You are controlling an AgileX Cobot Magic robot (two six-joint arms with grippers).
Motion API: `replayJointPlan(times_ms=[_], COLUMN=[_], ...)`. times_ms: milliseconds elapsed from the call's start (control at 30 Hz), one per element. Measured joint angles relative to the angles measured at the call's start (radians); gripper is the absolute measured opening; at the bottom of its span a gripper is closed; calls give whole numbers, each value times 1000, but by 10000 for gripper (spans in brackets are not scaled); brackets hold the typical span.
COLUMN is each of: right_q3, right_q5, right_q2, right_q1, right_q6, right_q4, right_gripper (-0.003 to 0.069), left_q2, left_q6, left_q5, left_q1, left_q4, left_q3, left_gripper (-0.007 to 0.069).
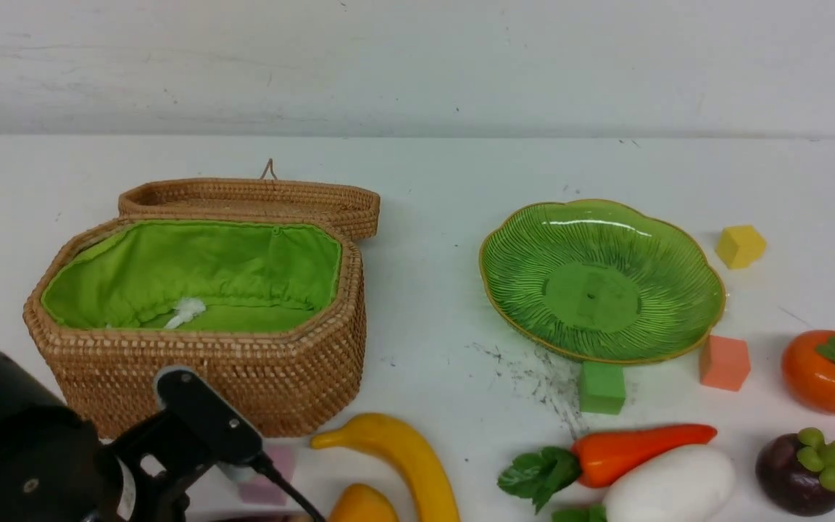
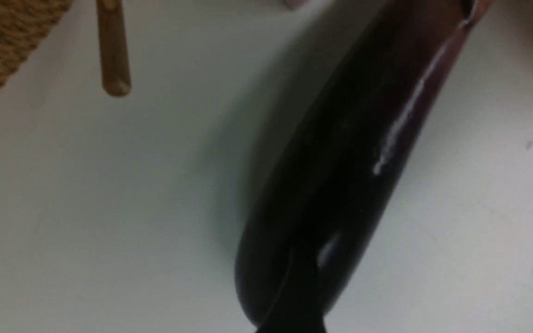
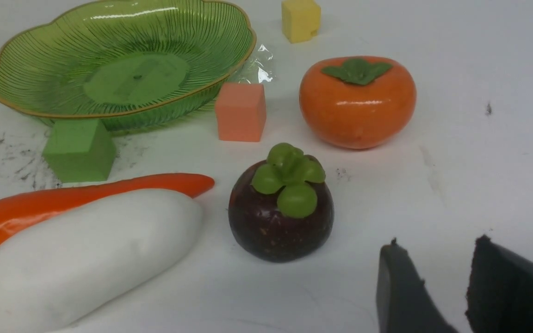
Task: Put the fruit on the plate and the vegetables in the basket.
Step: Use the left arm to grab an eggplant and put it into the left basket
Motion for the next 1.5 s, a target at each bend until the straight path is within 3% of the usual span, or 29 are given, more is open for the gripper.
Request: replayJointPlan(times_ms=[300,700,900,967,1000,1267,1500], right_q3=[0,0,0,0,0,0,0], right_q5=[0,0,0,0,0,0,0], right_q2=[0,0,0,0,0,0,0], right_q1=[0,0,0,0,0,0,0], right_q6=[0,0,0,0,0,0,0], right_q4=[0,0,0,0,0,0,0], right_gripper=[242,242,242,242,242,242,242], left_q2=[8,228,249,249,249,174,-7], left_q6=[7,6,8,8,9,9,7], left_q5=[-18,-104,-78,-38,-15,106,343], left_q1=[0,0,0,0,0,0,0], left_q4=[42,79,64,74,80,91,76], left_q3=[-38,-41,-42,-43,-43,-43,-43], left_gripper=[594,568,486,392,384,386,386])
